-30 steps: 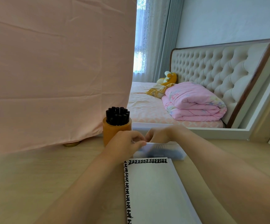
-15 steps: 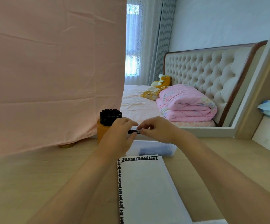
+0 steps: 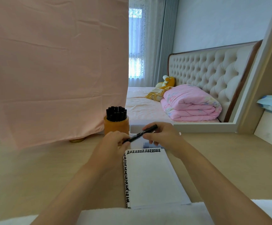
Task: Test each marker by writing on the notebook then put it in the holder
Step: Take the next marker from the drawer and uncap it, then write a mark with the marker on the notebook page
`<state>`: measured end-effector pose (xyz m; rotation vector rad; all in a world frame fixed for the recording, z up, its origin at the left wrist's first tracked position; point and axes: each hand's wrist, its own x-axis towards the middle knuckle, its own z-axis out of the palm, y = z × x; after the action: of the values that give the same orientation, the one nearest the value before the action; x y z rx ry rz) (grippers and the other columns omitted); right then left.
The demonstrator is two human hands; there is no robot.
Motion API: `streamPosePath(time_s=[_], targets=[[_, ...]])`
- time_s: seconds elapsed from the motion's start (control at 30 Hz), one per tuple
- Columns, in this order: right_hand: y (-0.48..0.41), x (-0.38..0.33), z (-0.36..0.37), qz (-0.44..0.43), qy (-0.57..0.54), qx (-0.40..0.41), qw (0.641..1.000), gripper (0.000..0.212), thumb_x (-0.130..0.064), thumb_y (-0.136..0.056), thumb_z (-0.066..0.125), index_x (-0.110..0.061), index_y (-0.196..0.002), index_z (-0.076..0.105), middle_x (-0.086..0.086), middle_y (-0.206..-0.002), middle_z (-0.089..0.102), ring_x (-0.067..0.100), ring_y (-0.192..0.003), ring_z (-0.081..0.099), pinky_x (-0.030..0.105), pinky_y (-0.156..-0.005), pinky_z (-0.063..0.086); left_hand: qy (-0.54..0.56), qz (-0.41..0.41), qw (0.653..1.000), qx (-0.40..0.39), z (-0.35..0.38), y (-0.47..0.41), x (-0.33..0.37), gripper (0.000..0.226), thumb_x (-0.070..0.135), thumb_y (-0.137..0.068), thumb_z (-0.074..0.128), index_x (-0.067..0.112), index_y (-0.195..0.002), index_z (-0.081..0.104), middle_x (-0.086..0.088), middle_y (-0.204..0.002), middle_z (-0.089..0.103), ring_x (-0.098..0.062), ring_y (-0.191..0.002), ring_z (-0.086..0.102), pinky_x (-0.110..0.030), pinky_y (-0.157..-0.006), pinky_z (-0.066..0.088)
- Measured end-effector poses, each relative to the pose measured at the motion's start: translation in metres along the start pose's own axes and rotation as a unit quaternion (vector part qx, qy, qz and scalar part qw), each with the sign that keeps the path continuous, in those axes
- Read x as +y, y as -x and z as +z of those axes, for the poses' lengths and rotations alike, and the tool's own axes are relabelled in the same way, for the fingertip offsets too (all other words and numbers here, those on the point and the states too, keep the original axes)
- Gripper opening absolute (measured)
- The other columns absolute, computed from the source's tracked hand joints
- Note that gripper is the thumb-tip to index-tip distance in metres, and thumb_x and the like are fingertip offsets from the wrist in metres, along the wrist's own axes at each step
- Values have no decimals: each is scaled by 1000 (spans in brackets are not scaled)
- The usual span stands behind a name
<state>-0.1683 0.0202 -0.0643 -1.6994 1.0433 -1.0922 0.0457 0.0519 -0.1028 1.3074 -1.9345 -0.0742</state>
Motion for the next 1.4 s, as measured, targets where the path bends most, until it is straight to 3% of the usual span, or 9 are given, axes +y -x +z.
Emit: streamPosePath(time_s=[0.1, 0.23, 0.43, 0.57, 0.73, 0.93, 1.17, 1.27, 1.4], targets=[[4, 8, 17, 9, -78, -13, 997, 9, -10, -93, 67, -9, -100, 71, 2, -84, 73, 19, -78, 67, 32, -70, 57, -3, 7, 999, -41, 3, 11, 1, 17, 38, -93, 62, 36, -108, 70, 23, -95, 59, -1, -96, 49, -26, -79, 46], [3, 15, 27, 18, -40, -55, 998, 11, -16, -103, 51, -16, -104, 61, 7, -94, 74, 22, -89, 70, 38, -87, 57, -18, 4, 998, -52, 2, 19, -2, 16, 45, -95, 55, 41, -106, 66, 26, -98, 58, 3, -97, 49, -21, -79, 44], [2, 22, 22, 17, 113, -112, 987, 18, -24, -105, 44, -29, -109, 61, -2, -67, 46, 13, -53, 45, 30, -52, 46, 12, -17, 999, 43, -5, 15, -14, 30, 31, -94, 60, 34, -124, 54, 21, -104, 58, 2, -93, 56, -14, -71, 44], [4, 23, 27, 7, 240, -141, 960, 23, -31, -104, 46, -24, -106, 67, -2, -74, 54, 14, -67, 46, 30, -67, 39, -19, 52, 998, -8, 0, 17, -15, 39, 33, -96, 59, 36, -133, 51, 24, -118, 52, 1, -98, 54, -14, -73, 42], [6, 20, 29, 12, 317, -157, 935, 29, -33, -103, 48, -21, -93, 72, -4, -75, 62, 12, -66, 48, 24, -66, 38, -72, 74, 994, -47, 3, 17, -16, 20, 34, -94, 61, 36, -114, 62, 20, -98, 57, -1, -83, 52, -18, -67, 43], [3, 25, 32, -93, 366, -128, 917, 21, -33, -100, 54, -25, -96, 73, -12, -73, 61, 7, -68, 53, 21, -67, 40, -63, 51, 993, -83, 0, 13, -17, 20, 30, -100, 52, 28, -114, 65, 10, -95, 57, -7, -83, 52, -29, -71, 46], [1, 33, 37, -259, 444, -44, 857, 25, -38, -101, 51, -28, -105, 73, -15, -80, 60, 8, -70, 53, 23, -60, 41, -34, 6, 995, -94, -4, 9, -20, 16, 30, -101, 49, 29, -108, 64, 11, -93, 57, -8, -84, 52, -30, -73, 44], [1, 30, 36, -249, 442, -29, 861, 26, -40, -101, 51, -29, -109, 73, -20, -80, 55, 6, -71, 52, 20, -59, 36, -53, 41, 996, -66, -5, 11, -16, 12, 36, -100, 49, 32, -108, 59, 15, -92, 52, -4, -80, 51, -27, -67, 44], [2, 25, 37, -175, 362, -85, 912, 25, -38, -99, 54, -28, -109, 75, -14, -85, 69, 9, -77, 61, 25, -67, 48, -75, 61, 993, -66, -7, 12, -17, 16, 41, -99, 49, 31, -103, 61, 13, -89, 54, -5, -77, 51, -33, -65, 47]])
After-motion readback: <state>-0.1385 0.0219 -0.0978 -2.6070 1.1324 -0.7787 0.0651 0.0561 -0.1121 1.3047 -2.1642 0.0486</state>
